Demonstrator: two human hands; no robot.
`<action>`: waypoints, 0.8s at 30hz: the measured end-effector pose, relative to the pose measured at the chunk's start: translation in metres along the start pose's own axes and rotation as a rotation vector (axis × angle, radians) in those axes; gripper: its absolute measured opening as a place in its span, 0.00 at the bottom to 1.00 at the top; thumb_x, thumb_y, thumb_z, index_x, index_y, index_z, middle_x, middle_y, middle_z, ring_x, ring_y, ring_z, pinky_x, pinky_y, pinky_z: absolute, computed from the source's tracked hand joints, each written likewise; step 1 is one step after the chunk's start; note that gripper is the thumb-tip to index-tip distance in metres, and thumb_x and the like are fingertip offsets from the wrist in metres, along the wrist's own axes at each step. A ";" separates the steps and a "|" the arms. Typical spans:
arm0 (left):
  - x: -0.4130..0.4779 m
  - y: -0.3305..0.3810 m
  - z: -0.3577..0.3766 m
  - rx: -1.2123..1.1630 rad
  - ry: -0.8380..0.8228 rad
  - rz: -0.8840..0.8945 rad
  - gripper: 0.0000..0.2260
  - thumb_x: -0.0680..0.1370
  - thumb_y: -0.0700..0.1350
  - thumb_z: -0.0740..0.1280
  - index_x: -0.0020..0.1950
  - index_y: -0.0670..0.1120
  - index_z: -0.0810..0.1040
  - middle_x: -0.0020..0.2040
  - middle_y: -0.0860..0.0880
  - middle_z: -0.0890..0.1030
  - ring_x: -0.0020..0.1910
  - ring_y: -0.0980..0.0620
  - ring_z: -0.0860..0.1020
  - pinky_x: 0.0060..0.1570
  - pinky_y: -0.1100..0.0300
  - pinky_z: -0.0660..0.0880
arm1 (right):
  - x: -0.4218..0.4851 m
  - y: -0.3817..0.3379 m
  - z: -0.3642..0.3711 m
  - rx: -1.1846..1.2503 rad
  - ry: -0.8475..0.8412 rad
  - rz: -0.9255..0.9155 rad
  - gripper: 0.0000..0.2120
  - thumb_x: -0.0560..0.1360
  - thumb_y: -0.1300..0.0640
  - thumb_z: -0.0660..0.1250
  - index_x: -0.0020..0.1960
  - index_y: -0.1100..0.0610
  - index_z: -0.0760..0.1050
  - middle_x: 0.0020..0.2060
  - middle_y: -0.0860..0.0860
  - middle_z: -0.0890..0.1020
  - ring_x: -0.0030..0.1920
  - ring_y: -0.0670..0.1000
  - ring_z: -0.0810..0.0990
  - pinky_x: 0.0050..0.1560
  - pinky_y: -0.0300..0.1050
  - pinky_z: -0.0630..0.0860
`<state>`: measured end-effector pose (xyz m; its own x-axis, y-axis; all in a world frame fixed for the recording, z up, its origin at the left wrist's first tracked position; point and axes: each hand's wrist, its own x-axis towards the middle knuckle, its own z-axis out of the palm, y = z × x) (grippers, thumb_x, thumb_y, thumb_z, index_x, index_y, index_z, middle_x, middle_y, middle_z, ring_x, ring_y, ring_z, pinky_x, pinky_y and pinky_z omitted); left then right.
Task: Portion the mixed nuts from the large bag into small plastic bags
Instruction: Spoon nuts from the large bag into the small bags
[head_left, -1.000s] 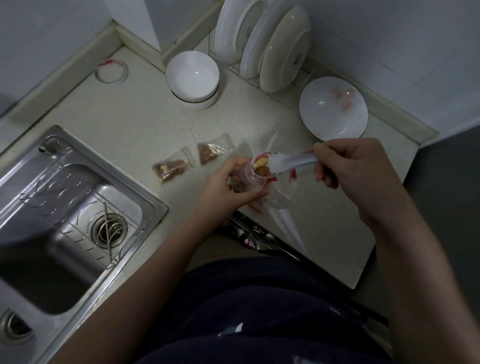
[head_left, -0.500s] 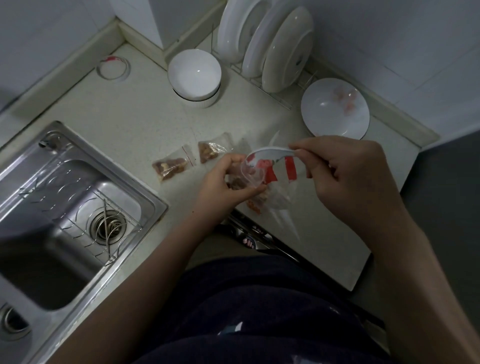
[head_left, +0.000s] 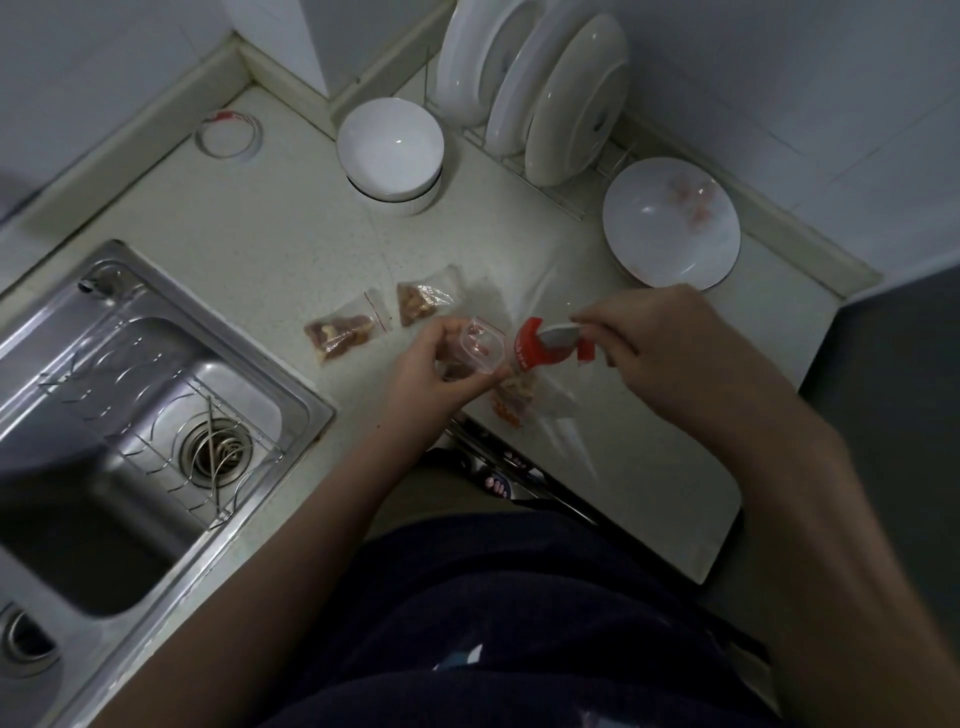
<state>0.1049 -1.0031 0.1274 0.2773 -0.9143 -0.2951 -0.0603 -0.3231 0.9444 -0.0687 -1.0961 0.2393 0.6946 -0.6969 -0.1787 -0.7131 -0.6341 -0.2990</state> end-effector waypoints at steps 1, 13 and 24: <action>0.000 -0.001 0.000 0.004 0.000 -0.003 0.18 0.71 0.40 0.75 0.59 0.42 0.76 0.52 0.51 0.82 0.50 0.59 0.80 0.49 0.66 0.78 | 0.006 -0.002 0.007 -0.054 -0.061 -0.026 0.09 0.80 0.61 0.60 0.53 0.59 0.79 0.43 0.55 0.81 0.43 0.55 0.78 0.46 0.51 0.76; 0.001 -0.012 -0.008 0.026 0.046 -0.011 0.19 0.71 0.42 0.76 0.58 0.43 0.76 0.49 0.54 0.82 0.47 0.65 0.80 0.44 0.72 0.75 | 0.057 0.003 0.057 -0.173 -0.369 0.174 0.21 0.71 0.72 0.59 0.27 0.53 0.60 0.32 0.52 0.69 0.43 0.56 0.77 0.45 0.47 0.72; 0.001 -0.018 -0.015 0.056 0.047 -0.030 0.15 0.71 0.42 0.76 0.55 0.48 0.76 0.47 0.56 0.82 0.46 0.66 0.80 0.44 0.73 0.75 | 0.056 0.047 0.097 -0.055 -0.507 0.373 0.15 0.78 0.59 0.62 0.63 0.61 0.74 0.58 0.60 0.78 0.57 0.57 0.78 0.57 0.47 0.75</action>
<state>0.1203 -0.9947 0.1127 0.3241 -0.8920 -0.3150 -0.1047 -0.3648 0.9252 -0.0539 -1.1325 0.1241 0.3475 -0.6374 -0.6878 -0.9104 -0.4050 -0.0846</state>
